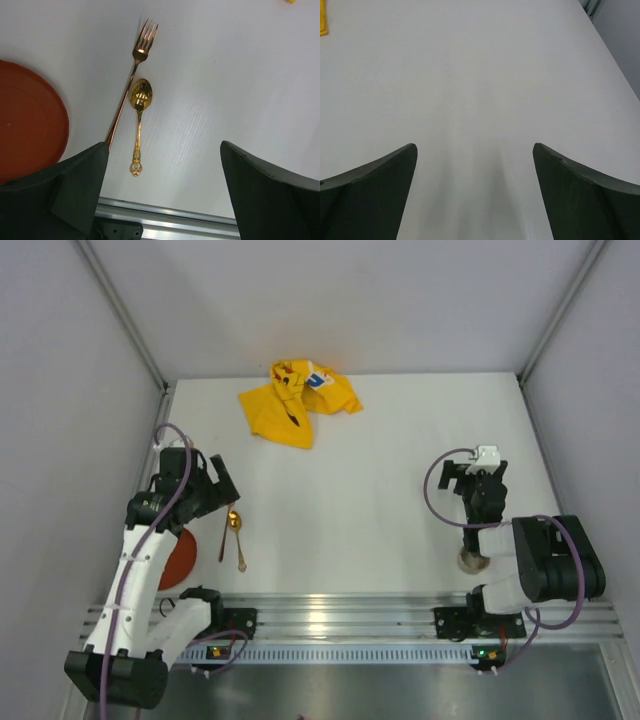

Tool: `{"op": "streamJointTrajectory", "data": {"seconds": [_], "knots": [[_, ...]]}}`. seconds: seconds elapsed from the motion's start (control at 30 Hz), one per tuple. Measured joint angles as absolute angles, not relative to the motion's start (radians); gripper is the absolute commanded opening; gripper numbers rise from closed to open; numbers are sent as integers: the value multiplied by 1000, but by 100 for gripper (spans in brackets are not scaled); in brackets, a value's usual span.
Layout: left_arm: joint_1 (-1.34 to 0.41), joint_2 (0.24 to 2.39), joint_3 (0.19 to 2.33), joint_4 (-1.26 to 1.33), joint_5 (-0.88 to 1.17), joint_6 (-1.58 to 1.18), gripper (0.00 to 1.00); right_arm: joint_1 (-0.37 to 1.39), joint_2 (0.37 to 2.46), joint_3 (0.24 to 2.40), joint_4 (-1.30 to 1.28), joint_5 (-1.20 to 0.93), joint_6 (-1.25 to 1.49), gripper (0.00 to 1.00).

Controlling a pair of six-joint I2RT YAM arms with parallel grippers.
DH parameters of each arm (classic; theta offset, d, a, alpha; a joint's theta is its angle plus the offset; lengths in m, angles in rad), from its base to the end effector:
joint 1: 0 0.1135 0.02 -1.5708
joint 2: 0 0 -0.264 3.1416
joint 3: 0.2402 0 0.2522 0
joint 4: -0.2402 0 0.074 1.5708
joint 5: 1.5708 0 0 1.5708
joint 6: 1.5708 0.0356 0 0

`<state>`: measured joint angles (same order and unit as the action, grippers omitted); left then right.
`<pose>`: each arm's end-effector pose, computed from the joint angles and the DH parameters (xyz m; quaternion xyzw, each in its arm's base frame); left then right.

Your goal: Set the dinner table for one person

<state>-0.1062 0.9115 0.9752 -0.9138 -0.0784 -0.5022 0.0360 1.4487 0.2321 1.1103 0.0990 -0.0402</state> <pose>0.1705 -0.0154 0.3154 -0.1975 0.9141 -0.0705 0.3471 0.2379 0.0050 0.1550 0.0048 0.7435 -0.0382 0.6676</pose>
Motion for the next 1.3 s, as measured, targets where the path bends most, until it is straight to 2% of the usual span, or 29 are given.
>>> {"op": "streamJointTrajectory", "data": {"seconds": [0.4,0.53,0.63,0.83,0.93,1.03,1.07,1.17,1.3], "knots": [[-106,970,964,-921,-71,-612,98,36,1449,232,1110,99,-40,100],[-106,1011,945,-882,-26,-631,98,36,1449,232,1110,99,-40,100],[-106,1031,947,-825,7,-647,94,36,1449,232,1110,99,-40,100],[-107,1134,1013,-757,-22,-683,96,38,1447,233,1106,111,-41,100],[-107,1247,1110,-702,-63,-700,94,81,1374,305,913,186,-43,100],[-109,1391,1225,-648,-99,-711,94,139,1290,590,516,206,24,100],[-109,1446,1262,-623,-107,-718,92,151,1279,740,374,185,83,100],[-116,1596,1364,-580,-114,-749,89,153,1244,995,229,104,282,100],[-159,1872,1609,-572,-116,-786,89,98,1197,1114,-5,-27,450,100]]}}
